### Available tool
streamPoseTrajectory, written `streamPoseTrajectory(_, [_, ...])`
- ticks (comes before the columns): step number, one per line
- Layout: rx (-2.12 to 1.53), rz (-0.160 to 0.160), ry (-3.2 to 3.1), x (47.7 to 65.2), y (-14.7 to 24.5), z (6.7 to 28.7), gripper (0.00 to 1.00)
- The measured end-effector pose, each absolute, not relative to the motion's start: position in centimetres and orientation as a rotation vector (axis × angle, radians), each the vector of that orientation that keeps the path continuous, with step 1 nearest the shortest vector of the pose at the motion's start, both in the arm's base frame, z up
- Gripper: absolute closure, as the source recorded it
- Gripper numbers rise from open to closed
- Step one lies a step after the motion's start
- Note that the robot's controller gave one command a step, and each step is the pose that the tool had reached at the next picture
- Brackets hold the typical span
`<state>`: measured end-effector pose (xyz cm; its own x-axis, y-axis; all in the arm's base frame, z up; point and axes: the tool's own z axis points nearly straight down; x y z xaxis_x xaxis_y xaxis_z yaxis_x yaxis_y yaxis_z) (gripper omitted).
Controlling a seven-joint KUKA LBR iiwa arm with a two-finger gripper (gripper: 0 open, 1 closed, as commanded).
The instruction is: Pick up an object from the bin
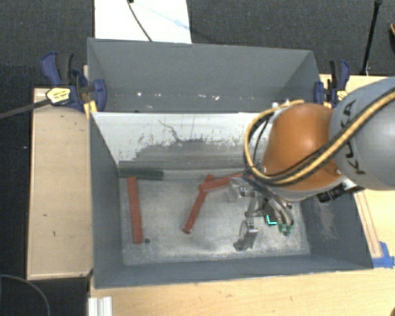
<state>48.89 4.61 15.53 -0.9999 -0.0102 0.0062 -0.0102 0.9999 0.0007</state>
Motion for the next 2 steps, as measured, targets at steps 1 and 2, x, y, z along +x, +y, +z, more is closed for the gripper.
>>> streamPoseTrajectory(1, [0.065,-0.007,-3.140,52.6,13.9,6.7,0.00])
streamPoseTrajectory(2, [0.311,0.003,-3.128,53.8,6.5,7.0,0.00])
